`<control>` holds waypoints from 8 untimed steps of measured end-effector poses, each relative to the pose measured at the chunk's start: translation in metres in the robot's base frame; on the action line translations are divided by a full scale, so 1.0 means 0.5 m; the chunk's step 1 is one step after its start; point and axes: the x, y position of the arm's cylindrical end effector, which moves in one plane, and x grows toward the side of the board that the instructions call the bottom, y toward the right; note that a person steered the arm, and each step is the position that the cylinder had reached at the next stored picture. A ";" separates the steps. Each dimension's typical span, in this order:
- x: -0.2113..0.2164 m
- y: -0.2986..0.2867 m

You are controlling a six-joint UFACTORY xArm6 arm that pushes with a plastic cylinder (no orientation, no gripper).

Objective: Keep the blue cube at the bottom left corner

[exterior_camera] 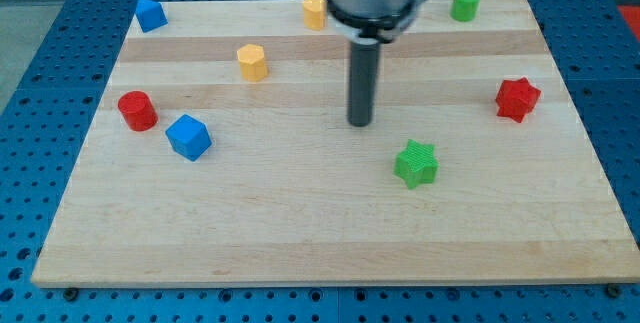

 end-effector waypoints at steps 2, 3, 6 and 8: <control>0.000 -0.232; 0.002 -0.320; 0.103 -0.405; 0.193 -0.438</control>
